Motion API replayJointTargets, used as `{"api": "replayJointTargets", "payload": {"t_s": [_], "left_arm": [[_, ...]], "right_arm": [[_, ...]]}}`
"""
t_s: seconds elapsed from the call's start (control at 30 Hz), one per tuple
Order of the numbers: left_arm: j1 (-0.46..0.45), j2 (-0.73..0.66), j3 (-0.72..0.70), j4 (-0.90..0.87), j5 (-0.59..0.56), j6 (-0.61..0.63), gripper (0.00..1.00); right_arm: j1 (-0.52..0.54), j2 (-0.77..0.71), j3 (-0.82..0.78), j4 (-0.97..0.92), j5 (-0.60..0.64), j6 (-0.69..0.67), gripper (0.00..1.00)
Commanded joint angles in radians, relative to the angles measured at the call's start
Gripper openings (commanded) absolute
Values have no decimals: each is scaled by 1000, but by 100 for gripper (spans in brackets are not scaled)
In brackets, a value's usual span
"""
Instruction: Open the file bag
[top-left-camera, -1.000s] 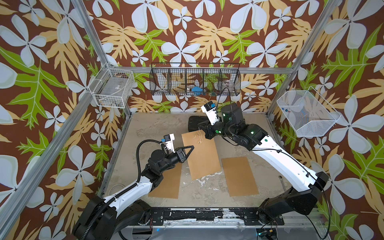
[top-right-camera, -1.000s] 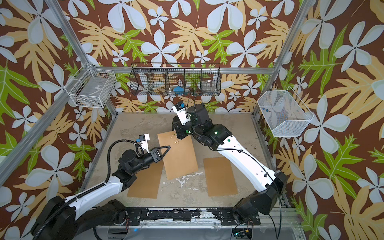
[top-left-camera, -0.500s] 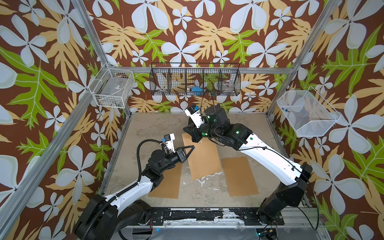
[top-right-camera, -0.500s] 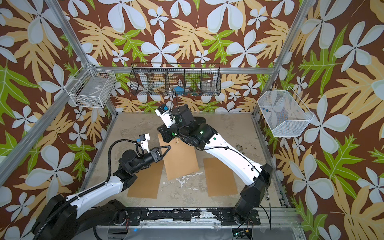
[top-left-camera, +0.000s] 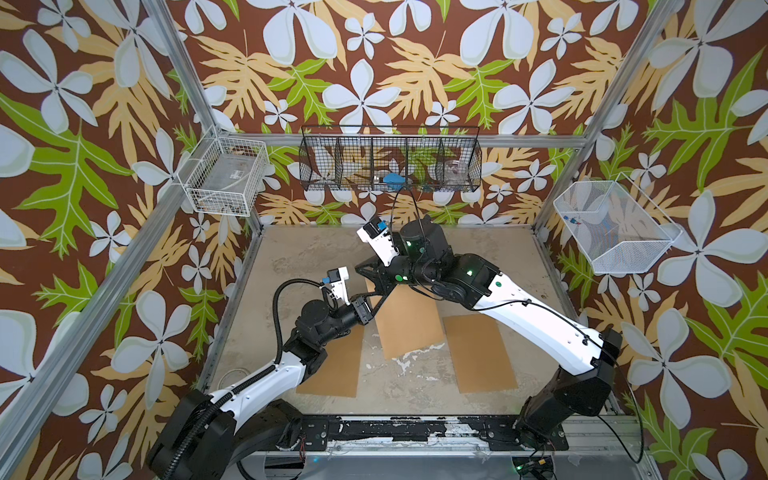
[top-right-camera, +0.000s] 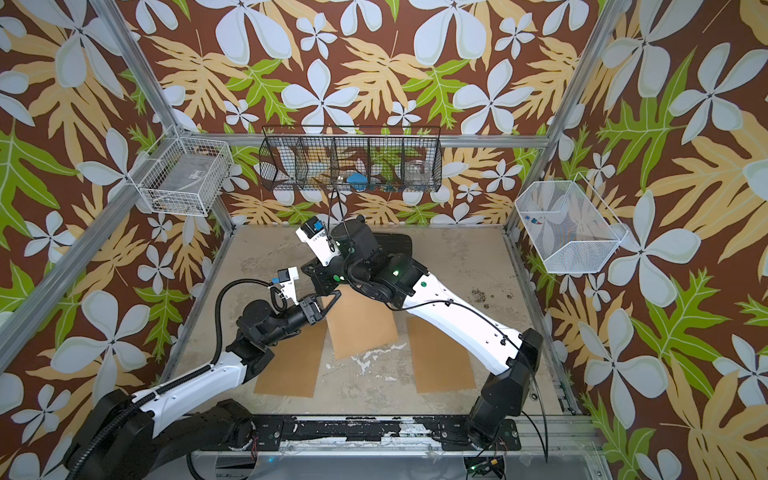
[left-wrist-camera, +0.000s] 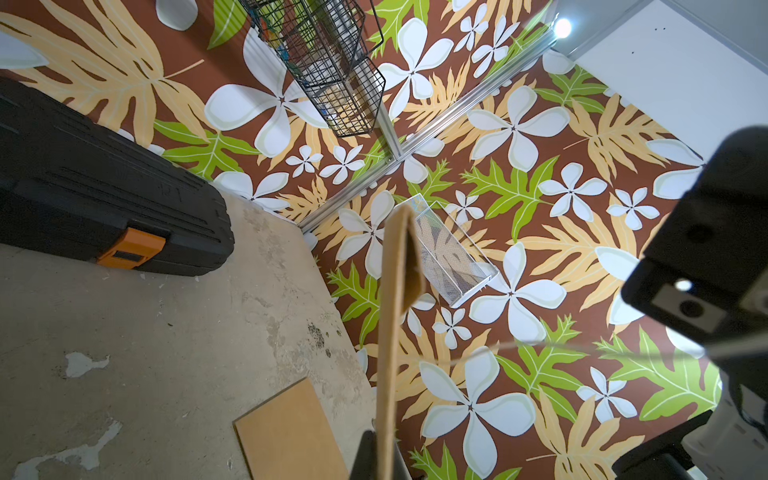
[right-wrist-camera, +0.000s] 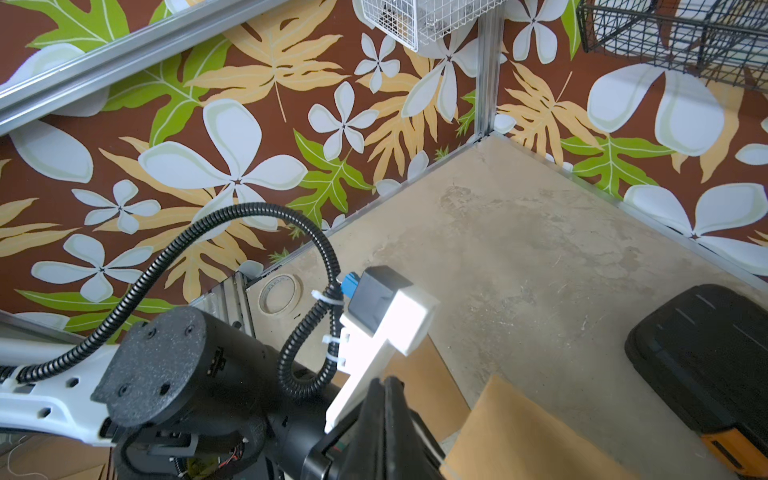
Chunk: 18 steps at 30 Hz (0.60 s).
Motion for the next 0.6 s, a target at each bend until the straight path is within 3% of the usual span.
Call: {"api": "replayJointTargets", "payload": {"t_s": [0.0, 0.57], "left_arm": [[1, -4, 13, 29, -25, 8, 0], [4, 30, 72, -1, -52, 36, 0]], "right_arm": [[1, -51, -52, 17, 65, 18, 0], [-1, -357, -462, -15, 239, 128, 0]]}}
